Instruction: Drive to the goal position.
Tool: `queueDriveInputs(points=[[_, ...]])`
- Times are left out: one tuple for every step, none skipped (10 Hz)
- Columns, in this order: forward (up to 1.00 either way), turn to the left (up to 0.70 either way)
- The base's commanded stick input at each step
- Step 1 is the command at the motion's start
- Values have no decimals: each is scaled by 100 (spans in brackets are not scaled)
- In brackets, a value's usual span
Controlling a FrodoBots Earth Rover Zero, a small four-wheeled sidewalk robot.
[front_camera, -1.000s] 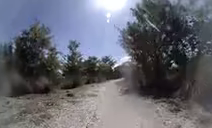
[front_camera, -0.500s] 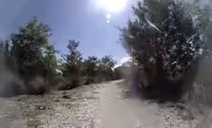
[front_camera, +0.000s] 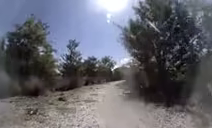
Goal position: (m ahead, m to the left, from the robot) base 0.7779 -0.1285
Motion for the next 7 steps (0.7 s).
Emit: queueDriveInputs(points=[[45,0],[45,0],[45,0],[45,0],[45,0],[45,0],[45,0]])
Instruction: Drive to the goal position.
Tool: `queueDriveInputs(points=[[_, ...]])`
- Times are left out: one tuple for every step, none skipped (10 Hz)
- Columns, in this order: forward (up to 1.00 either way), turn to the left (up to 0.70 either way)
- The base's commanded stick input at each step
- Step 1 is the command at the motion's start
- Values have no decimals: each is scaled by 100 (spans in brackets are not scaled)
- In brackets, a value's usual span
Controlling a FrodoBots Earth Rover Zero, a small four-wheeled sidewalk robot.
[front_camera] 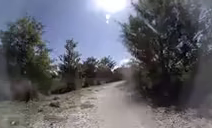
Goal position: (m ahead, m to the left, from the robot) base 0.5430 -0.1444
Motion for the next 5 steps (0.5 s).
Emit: queueDriveInputs(points=[[45,0],[45,0],[45,0],[45,0],[45,0]])
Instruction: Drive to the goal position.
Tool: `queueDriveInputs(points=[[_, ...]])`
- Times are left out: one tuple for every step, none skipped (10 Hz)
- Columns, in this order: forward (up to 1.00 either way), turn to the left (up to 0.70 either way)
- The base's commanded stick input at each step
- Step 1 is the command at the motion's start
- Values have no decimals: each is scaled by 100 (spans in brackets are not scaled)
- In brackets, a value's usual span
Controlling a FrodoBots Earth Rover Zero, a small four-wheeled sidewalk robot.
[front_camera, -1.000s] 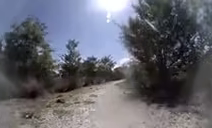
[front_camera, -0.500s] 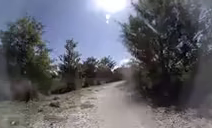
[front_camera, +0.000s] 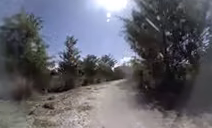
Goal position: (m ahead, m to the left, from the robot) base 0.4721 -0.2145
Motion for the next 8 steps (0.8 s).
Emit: queueDriveInputs(points=[[45,0],[45,0],[45,0],[45,0],[45,0],[45,0],[45,0],[45,0]])
